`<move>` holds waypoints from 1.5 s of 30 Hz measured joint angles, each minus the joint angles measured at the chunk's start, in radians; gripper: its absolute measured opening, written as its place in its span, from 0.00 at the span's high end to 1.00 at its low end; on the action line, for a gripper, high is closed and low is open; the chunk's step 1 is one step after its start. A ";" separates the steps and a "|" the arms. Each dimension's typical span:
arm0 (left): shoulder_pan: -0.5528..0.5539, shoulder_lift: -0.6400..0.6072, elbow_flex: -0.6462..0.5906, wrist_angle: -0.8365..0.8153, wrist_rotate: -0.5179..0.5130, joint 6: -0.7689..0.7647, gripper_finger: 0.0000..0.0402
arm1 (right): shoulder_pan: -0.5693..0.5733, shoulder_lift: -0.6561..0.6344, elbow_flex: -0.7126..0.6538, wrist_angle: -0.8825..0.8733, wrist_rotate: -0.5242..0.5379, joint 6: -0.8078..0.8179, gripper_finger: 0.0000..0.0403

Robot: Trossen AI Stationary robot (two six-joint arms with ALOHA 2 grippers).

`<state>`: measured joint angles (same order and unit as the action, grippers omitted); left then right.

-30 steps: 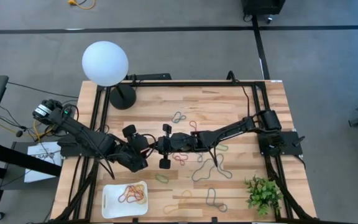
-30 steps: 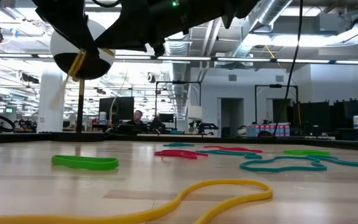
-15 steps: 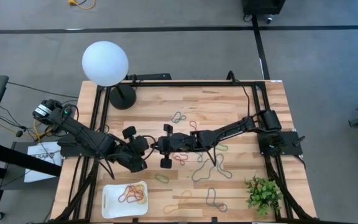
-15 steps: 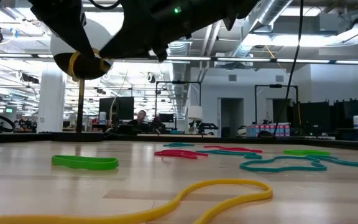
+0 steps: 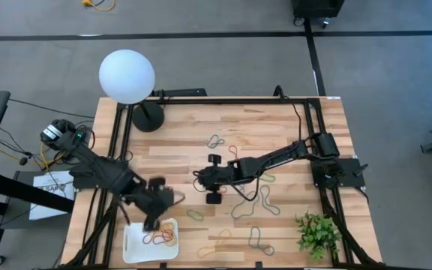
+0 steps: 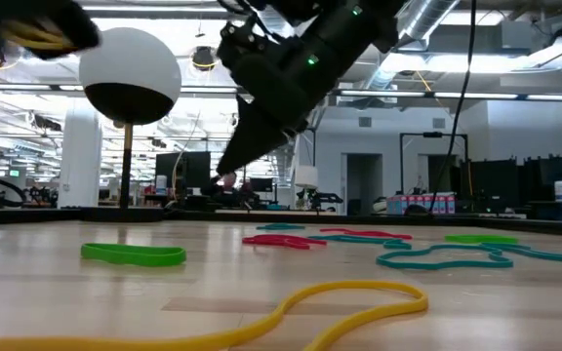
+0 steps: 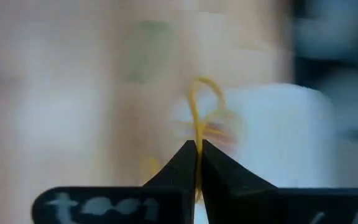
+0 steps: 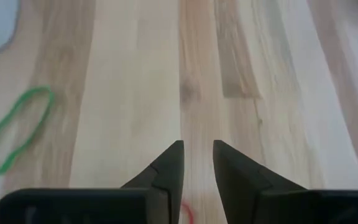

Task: Pick and place items into bin
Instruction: Put the yellow rubber band into the bin, then put the red rubber band into the bin

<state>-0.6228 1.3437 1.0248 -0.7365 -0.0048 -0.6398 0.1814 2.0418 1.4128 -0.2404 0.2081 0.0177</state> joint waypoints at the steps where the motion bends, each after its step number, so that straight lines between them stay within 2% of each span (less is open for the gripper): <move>1: -0.024 0.000 0.000 0.042 0.049 -0.008 1.00 | 0.000 0.000 0.000 -0.009 0.000 0.008 0.80; 3: -0.071 0.000 0.000 0.129 0.105 -0.043 1.00 | 0.000 0.000 0.000 -0.017 0.000 0.015 0.80; 5: -0.118 0.000 0.000 0.196 0.096 -0.092 1.00 | 0.000 0.000 0.000 -0.014 0.000 0.016 0.80; 9: -0.195 0.000 0.000 0.208 -0.073 -0.242 1.00 | 0.000 0.000 0.000 -0.013 0.000 0.011 0.80; 13: -0.233 0.011 0.000 0.117 -0.212 -0.436 0.98 | 0.000 0.000 0.000 -0.013 0.000 0.009 0.80; 16: -0.244 0.056 0.000 0.068 -0.200 -0.478 0.94 | -0.001 0.000 0.000 -0.013 0.000 0.007 0.80; 24: -0.235 0.215 0.000 0.102 -0.092 -0.457 0.80 | -0.018 0.000 0.000 -0.013 0.001 0.008 0.80; 28: -0.229 0.245 0.000 0.095 -0.002 -0.402 0.76 | -0.031 0.000 0.000 -0.014 0.001 0.008 0.80; 30: -0.224 0.242 0.000 0.097 0.008 -0.389 0.76 | -0.035 0.000 0.000 -0.024 0.001 0.009 0.80; 36: -0.204 0.189 0.000 0.059 -0.067 -0.308 0.79 | -0.045 -0.045 0.001 -0.251 0.015 0.016 0.80; 39: -0.187 0.133 0.000 0.019 -0.120 -0.287 0.80 | -0.050 -0.099 0.001 -0.468 0.033 0.046 0.80; 43: -0.169 0.045 0.001 -0.054 -0.236 -0.230 0.80 | -0.071 -0.169 0.000 -0.726 0.033 0.125 0.80; 45: -0.158 0.004 0.001 -0.078 -0.305 -0.193 0.80 | -0.090 -0.192 -0.010 -0.776 0.025 0.139 0.80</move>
<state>-0.7811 1.3480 1.0256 -0.8140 -0.3102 -0.8331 0.0911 1.8498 1.4025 -1.0165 0.2335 0.1572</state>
